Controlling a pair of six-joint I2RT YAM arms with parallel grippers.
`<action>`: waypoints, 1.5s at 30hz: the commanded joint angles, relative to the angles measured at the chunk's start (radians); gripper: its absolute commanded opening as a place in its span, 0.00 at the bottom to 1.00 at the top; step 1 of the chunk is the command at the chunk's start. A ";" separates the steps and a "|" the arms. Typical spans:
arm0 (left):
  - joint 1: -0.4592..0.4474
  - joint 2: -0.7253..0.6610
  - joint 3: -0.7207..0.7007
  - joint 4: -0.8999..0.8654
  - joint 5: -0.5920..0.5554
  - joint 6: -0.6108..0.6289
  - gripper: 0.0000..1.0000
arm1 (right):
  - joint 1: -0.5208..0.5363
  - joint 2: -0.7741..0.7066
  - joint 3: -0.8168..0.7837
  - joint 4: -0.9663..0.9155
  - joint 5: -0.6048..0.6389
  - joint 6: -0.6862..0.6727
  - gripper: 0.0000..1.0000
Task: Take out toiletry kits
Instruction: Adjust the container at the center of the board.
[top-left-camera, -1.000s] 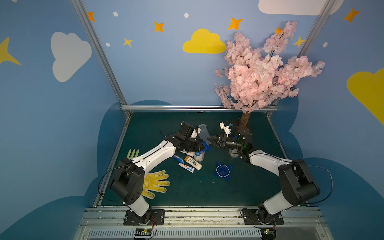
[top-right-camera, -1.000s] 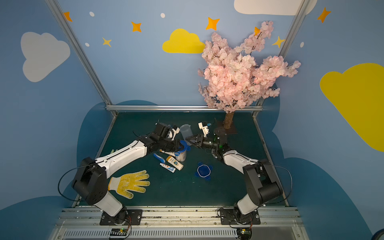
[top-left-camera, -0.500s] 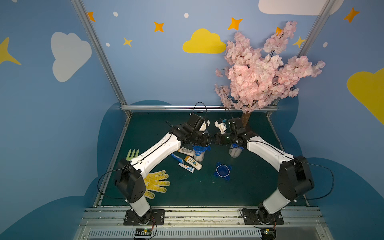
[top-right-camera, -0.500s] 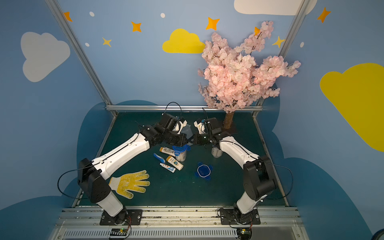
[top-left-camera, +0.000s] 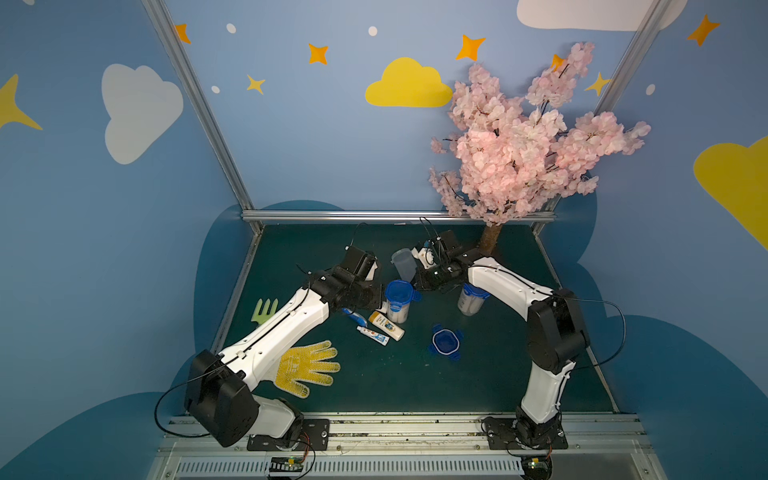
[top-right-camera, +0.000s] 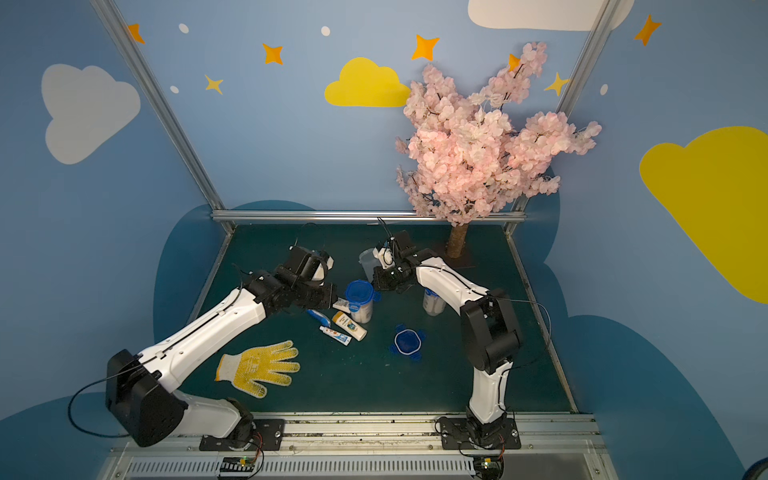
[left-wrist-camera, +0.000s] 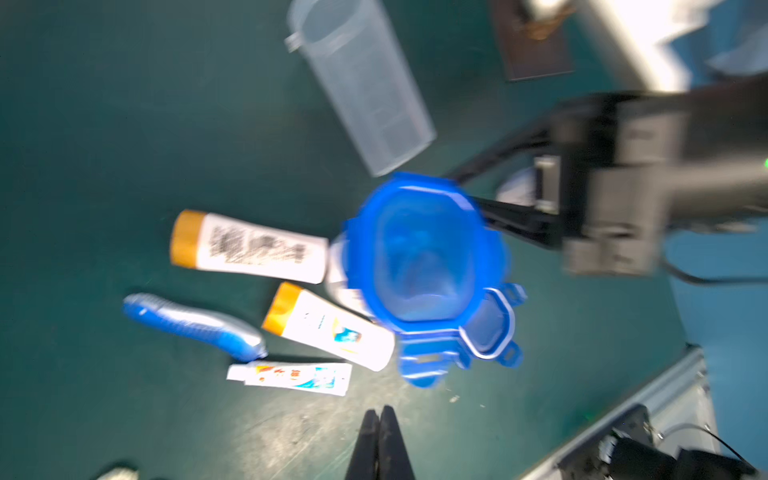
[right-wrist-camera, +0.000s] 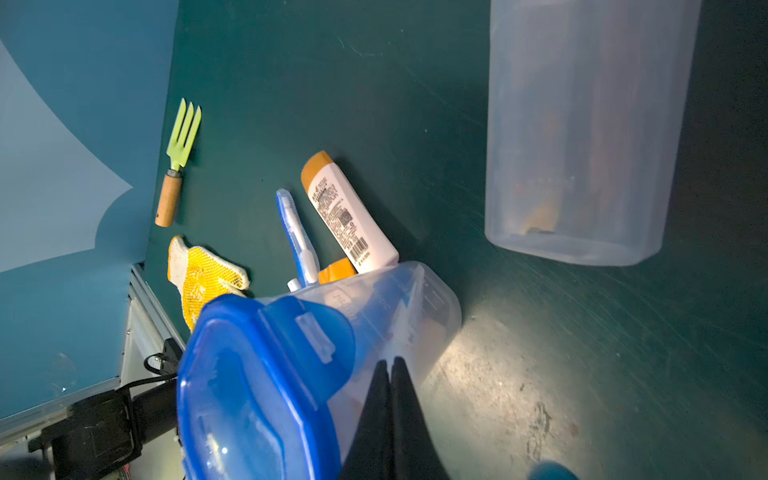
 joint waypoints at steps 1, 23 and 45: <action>0.003 0.060 0.004 0.015 0.025 -0.007 0.02 | 0.011 -0.029 0.005 -0.038 0.018 -0.021 0.00; -0.026 0.389 0.309 0.001 0.109 0.033 0.02 | 0.068 -0.265 -0.221 -0.028 0.085 0.017 0.00; -0.055 0.454 0.453 -0.046 0.107 0.036 0.03 | -0.081 -0.266 -0.271 -0.018 0.053 -0.015 0.00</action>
